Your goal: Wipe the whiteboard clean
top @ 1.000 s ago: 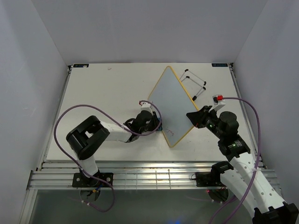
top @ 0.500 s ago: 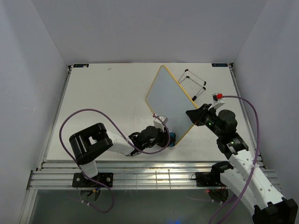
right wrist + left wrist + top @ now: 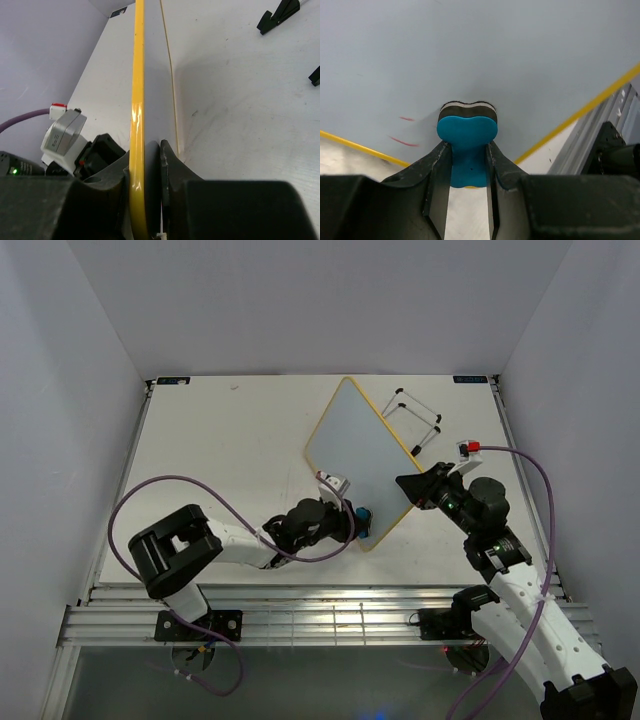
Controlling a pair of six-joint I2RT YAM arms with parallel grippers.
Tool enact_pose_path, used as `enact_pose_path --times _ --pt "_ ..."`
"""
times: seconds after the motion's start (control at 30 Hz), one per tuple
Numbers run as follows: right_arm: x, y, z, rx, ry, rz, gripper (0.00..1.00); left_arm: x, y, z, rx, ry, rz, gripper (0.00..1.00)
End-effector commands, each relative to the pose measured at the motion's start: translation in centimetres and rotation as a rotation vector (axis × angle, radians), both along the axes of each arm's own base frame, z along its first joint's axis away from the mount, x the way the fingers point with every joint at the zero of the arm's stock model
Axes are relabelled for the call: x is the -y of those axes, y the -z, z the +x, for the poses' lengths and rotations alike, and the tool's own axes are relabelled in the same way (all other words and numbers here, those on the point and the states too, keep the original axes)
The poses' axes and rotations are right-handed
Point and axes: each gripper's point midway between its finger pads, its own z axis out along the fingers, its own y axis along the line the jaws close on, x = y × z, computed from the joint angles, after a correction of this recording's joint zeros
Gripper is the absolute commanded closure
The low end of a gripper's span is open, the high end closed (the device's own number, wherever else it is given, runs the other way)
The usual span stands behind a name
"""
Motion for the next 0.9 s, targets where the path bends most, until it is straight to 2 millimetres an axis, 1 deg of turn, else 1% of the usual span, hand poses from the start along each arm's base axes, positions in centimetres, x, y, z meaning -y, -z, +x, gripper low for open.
enact_pose_path --times 0.0,0.03,0.07,0.1,0.13,0.17,0.2,0.3,0.4,0.43,0.47,0.5,0.57,0.6,0.67,0.7,0.77,0.8,0.83,0.87 --pt "-3.8 -10.1 -5.5 0.152 -0.294 0.309 0.92 -3.0 -0.9 4.7 0.054 -0.129 -0.03 1.0" --pt "-3.7 -10.4 -5.7 0.157 -0.297 0.316 0.92 -3.6 -0.5 5.2 0.049 -0.142 -0.028 1.0" --pt "-3.6 -11.0 -5.9 0.168 -0.299 0.321 0.92 -4.7 -0.1 6.2 0.049 -0.17 -0.024 1.0" --pt "-3.6 -11.0 -6.0 0.169 -0.301 0.324 0.92 -5.3 0.4 6.6 0.045 -0.185 -0.013 1.0" --pt "-3.6 -11.5 -6.2 0.174 -0.307 0.33 0.92 -5.8 0.5 7.0 0.048 -0.198 -0.012 1.0" --pt "-3.6 -11.8 -6.5 0.173 -0.315 0.342 0.92 -6.4 1.0 7.2 0.05 -0.205 0.003 1.0" --pt "-3.7 -12.2 -6.8 0.176 -0.332 0.347 0.92 -7.0 1.0 7.9 0.056 -0.226 0.001 1.0" --pt "-3.9 -13.1 -7.4 0.177 -0.362 0.371 0.92 -7.5 1.0 8.4 0.064 -0.229 0.0 1.0" --pt "-3.9 -13.8 -7.8 0.187 -0.378 0.397 0.92 -7.6 1.0 8.3 0.074 -0.224 0.003 1.0" --pt "-4.0 -13.7 -7.7 0.184 -0.378 0.396 0.92 -7.5 0.8 8.3 0.079 -0.22 -0.005 1.0" --pt "-3.9 -13.9 -7.7 0.19 -0.376 0.391 0.92 -7.2 0.7 8.0 0.075 -0.194 -0.014 1.0" --pt "-4.0 -13.3 -7.4 0.178 -0.371 0.377 0.92 -6.8 0.3 7.4 0.069 -0.164 -0.039 1.0" --pt "-4.0 -12.9 -7.1 0.174 -0.361 0.365 0.92 -6.2 -0.5 6.4 0.06 -0.13 -0.079 1.0" --pt "-3.9 -12.4 -6.7 0.168 -0.342 0.361 0.92 -5.5 -0.9 5.6 0.065 -0.108 -0.094 1.0" --pt "-3.9 -12.2 -6.4 0.171 -0.329 0.36 0.92 -4.8 -1.5 4.6 0.08 -0.096 -0.104 1.0" --pt "-3.9 -12.0 -6.2 0.167 -0.324 0.36 0.92 -4.1 -1.9 3.6 0.086 -0.078 -0.117 1.0" --pt "-3.9 -12.2 -5.9 0.173 -0.318 0.368 0.92 -3.3 -2.2 1.8 0.089 -0.048 -0.139 1.0" --pt "-4.0 -12.2 -5.8 0.168 -0.322 0.375 0.92 -3.2 -2.6 1.7 0.107 -0.068 -0.155 1.0" --pt "-4.1 -12.7 -6.0 0.173 -0.331 0.392 0.92 -3.0 -2.3 1.2 0.107 -0.065 -0.153 1.0" --pt "-4.1 -12.8 -5.9 0.172 -0.332 0.403 0.92 -2.7 -2.5 0.7 0.117 -0.056 -0.161 1.0"
